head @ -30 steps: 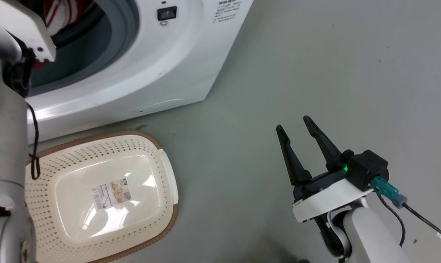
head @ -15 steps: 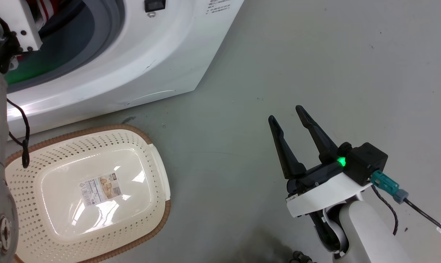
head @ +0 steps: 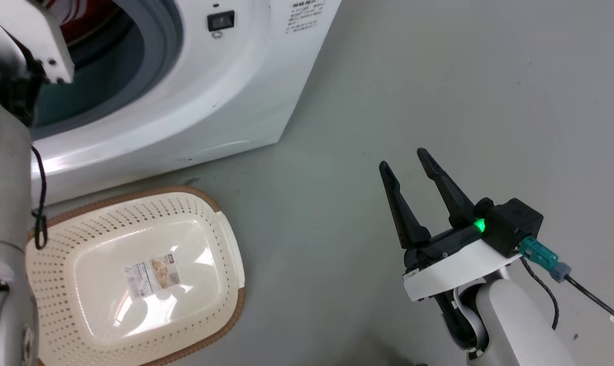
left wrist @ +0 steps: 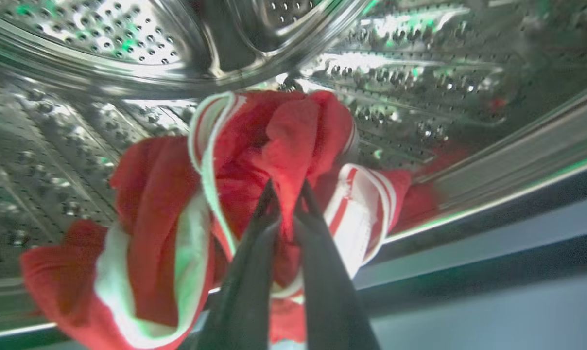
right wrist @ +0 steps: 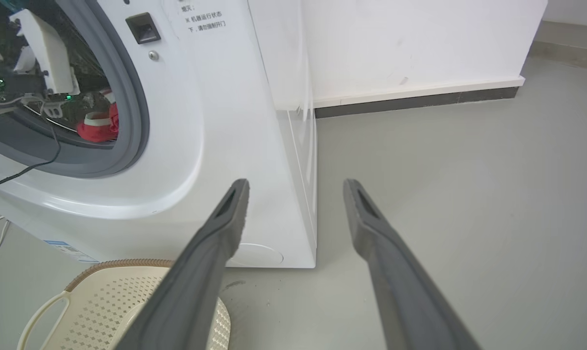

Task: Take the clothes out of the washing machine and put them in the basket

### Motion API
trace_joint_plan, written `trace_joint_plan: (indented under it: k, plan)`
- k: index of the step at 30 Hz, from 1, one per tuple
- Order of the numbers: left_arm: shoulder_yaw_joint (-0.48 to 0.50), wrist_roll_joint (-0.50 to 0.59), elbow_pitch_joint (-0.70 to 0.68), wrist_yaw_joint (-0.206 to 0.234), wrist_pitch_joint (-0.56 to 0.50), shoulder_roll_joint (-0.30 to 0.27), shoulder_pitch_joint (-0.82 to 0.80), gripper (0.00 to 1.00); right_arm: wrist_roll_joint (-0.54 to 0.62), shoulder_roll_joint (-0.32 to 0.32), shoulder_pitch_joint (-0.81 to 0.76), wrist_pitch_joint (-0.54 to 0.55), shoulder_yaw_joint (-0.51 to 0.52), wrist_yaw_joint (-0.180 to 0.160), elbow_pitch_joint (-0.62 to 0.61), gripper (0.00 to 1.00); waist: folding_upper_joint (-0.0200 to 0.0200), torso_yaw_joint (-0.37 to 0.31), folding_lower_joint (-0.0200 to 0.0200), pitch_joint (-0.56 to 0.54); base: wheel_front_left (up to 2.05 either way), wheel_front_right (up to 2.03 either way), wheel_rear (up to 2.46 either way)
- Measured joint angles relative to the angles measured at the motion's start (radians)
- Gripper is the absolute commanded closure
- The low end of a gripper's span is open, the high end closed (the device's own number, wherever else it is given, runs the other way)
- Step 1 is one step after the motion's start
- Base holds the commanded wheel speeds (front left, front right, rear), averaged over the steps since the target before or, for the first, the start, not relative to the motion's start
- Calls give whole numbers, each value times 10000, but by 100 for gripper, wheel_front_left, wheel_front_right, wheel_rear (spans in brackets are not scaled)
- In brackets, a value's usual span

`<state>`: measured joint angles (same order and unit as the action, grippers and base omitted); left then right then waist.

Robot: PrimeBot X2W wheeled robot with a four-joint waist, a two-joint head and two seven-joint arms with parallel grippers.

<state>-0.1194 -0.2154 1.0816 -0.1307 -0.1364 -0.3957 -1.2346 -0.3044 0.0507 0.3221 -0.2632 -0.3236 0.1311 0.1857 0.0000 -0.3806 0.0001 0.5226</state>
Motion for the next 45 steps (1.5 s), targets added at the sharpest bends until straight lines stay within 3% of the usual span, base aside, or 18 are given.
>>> trace_joint_plan:
  k: [7, 11, 14, 21, 38, 45]
  plan:
    - [-121, 79, -278, 117, 3141, 339, 1301, 100, 430, -2, -279, 0, 267, 0, 265, 0, 0, 306, -1, -932, 0, 0, 0]
    - [-79, -109, -410, 109, 3829, 614, 2092, 100, 1078, -4, -521, 0, 460, 0, 430, 0, 0, 521, -1, -1509, 0, 0, 0]
    - [-48, -186, -918, 104, 3962, 736, 2721, 100, 1229, 0, -696, -2, 623, 0, 527, 0, 0, 713, -1, -1903, 0, 0, 0]
    - [278, -238, -3507, 81, 3963, 1047, 5056, 100, 1492, -6, -1193, -2, 817, 0, 825, 0, 0, 1136, -1, -2837, 0, 0, 0]
    - [756, -259, -9415, 479, 3986, 2548, 9833, 100, 2107, -4, -2173, 341, 1574, 0, 853, 0, 0, 2401, -3, -4606, 0, 0, 0]
    - [616, -393, -9831, 915, 3764, 2876, 11912, 100, 2165, -4, -2506, 573, 1613, 0, 646, 0, 0, 2887, -3, -4855, 0, 0, 0]
